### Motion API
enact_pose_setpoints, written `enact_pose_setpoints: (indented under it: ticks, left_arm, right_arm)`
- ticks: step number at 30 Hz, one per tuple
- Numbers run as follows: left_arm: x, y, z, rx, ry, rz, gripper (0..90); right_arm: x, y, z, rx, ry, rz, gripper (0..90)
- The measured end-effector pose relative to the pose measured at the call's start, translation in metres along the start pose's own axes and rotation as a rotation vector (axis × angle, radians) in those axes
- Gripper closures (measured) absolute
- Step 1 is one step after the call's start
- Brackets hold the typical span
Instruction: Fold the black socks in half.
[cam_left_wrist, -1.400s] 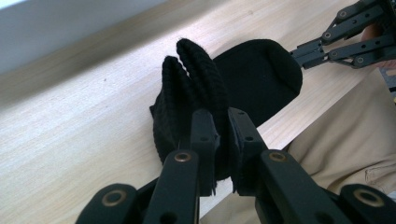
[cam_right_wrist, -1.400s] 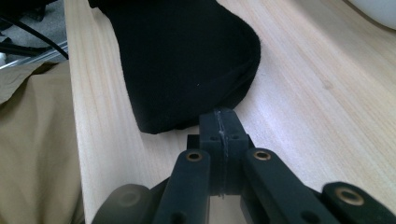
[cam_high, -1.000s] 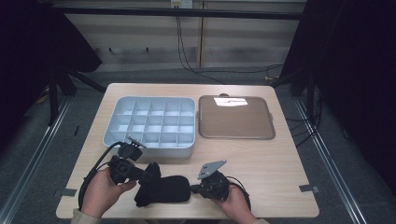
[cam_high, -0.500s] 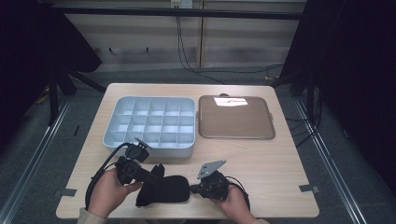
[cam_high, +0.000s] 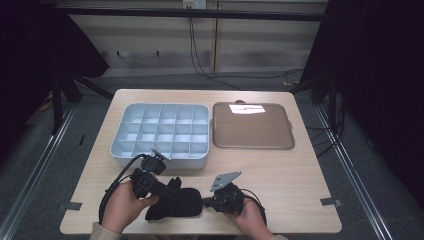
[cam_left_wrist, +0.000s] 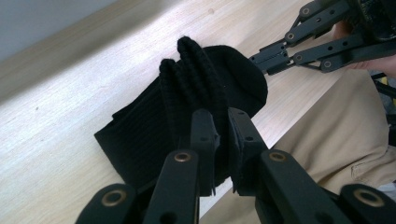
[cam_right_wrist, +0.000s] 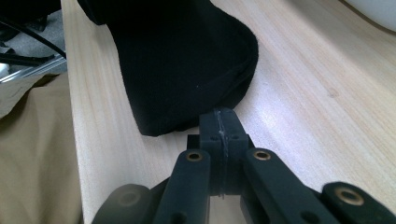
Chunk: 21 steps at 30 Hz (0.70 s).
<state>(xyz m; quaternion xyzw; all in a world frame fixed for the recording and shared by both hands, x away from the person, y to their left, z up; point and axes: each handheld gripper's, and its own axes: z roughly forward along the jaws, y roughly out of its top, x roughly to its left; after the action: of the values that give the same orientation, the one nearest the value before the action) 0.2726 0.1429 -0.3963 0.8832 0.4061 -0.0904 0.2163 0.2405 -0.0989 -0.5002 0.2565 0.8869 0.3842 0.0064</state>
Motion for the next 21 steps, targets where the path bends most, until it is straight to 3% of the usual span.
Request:
enact_pose_setpoints:
  ticks: [16,21]
  left_arm:
    - [-0.006,0.004,0.01,0.002,-0.023,0.003,82.3]
    - [-0.008,0.005,0.013,0.015,-0.027,0.023,82.3]
  right_arm:
    - [0.002,0.001,0.003,-0.013,0.002,0.004,90.0]
    - [0.002,0.002,0.004,-0.014,-0.001,0.012,90.0]
